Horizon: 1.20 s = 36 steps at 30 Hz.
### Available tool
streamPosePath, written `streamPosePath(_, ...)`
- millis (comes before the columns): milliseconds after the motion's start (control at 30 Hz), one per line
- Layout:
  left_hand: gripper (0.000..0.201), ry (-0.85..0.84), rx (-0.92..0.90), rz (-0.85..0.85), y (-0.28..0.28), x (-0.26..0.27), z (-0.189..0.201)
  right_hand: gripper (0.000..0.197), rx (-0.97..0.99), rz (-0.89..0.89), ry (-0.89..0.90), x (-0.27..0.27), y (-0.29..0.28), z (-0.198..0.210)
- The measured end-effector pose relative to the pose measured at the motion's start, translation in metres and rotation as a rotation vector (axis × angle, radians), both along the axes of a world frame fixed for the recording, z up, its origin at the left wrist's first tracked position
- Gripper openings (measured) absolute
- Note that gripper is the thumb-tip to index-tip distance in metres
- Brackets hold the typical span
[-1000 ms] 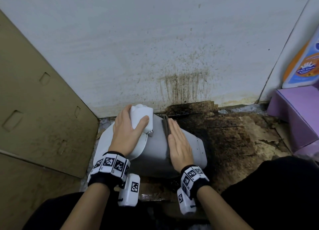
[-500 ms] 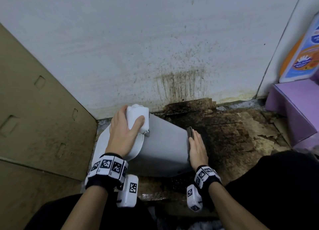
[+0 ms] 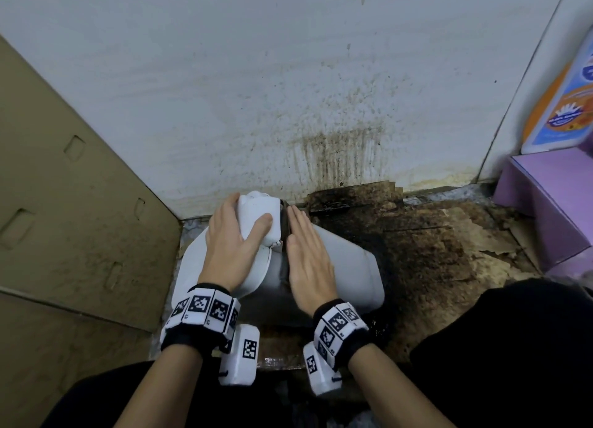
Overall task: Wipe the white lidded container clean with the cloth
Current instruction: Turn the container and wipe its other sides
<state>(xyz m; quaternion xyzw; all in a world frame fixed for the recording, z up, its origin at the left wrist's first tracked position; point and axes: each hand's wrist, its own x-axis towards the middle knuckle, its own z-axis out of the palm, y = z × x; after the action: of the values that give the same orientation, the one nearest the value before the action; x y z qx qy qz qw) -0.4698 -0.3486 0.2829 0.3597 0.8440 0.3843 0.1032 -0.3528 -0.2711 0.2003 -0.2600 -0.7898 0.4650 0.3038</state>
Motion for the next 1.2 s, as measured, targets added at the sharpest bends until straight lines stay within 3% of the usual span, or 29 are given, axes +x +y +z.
streamPosePath(100, 0.094, 0.001, 0.018, 0.005, -0.001, -0.002, -0.001, 0.058, -0.01, 0.003, -0.041, 0.007, 0.016, -0.02)
streamPosePath(500, 0.09, -0.036, 0.036, 0.005, -0.004, -0.001, 0.0, 0.048, -0.391, -0.227, -0.283, 0.055, 0.087, -0.101)
streamPosePath(833, 0.09, -0.023, 0.031, -0.035, -0.005, 0.0, 0.003, 0.049, -0.388, -0.399, -0.221, 0.07, 0.054, -0.109)
streamPosePath(1100, 0.09, -0.039, 0.032, -0.044, -0.005, -0.003, 0.004, 0.075, -0.309, -0.518, -0.128, 0.081, 0.017, -0.123)
streamPosePath(1200, 0.089, -0.026, 0.029, -0.052, -0.005, -0.002, 0.004, 0.071, -0.344, -0.517, -0.144, 0.076, 0.024, -0.12)
